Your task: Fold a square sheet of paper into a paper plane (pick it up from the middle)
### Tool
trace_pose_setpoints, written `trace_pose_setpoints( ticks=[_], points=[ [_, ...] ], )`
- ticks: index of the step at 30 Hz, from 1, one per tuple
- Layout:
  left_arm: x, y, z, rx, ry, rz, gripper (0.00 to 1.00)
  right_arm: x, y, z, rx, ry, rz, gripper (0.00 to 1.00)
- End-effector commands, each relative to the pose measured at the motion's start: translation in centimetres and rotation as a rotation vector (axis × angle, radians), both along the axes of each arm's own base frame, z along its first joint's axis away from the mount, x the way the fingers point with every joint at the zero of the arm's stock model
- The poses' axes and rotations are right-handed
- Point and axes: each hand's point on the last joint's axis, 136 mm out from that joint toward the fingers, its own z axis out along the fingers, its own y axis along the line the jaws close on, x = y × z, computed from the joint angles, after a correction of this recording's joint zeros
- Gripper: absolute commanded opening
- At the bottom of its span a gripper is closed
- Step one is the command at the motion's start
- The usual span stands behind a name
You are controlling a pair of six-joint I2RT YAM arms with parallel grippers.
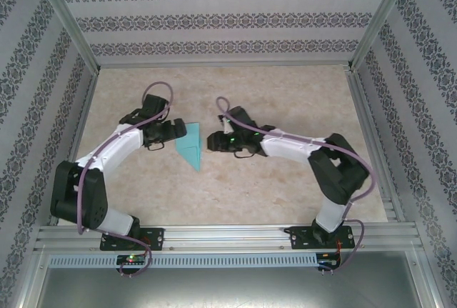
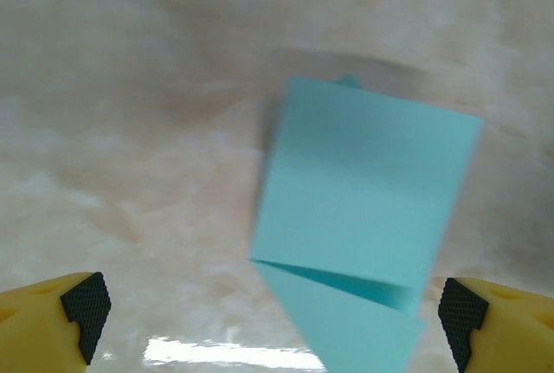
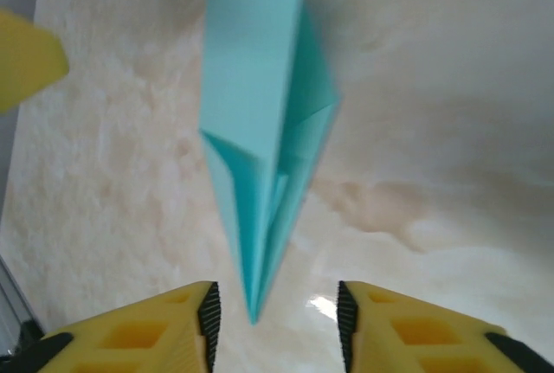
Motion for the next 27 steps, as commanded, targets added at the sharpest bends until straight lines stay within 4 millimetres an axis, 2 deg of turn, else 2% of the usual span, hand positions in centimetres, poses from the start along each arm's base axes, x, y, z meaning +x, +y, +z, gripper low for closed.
trace_pose_setpoints(
  ticks=[1, 5, 9, 14, 19, 22, 27],
  points=[
    [-0.2, 2.1, 0.6, -0.030, -0.053, 0.116, 1.00, -0.5, 2.5, -0.5, -0.087, -0.033, 0.042, 0.37],
    [-1.1, 4.3, 0.2, -0.060, -0.060, 0.215, 1.00, -1.5, 5.5, -1.6, -0.151, -0.048, 0.115, 0.33],
    [-1.7, 4.8, -0.3, -0.084, -0.050, 0.252, 1.00, -1.0, 6.3, -3.4, -0.234, -0.047, 0.133, 0.32],
    [-1.9, 4.6, -0.5, -0.100, -0.025, 0.250, 1.00, 0.1, 5.7, -5.2, -0.364, -0.065, 0.152, 0.33],
    [-1.7, 4.2, -0.7, -0.116, -0.020, 0.238, 1.00, -0.3, 4.9, -6.9, -0.426, -0.041, 0.219, 0.34],
    [-1.7, 3.9, -0.7, -0.128, -0.020, 0.229, 1.00, -0.8, 3.7, -7.9, -0.453, -0.026, 0.273, 0.34],
    [-1.7, 3.3, -0.7, -0.159, -0.013, 0.207, 1.00, -1.8, 0.6, -8.9, -0.461, -0.020, 0.396, 0.35]
  ],
)
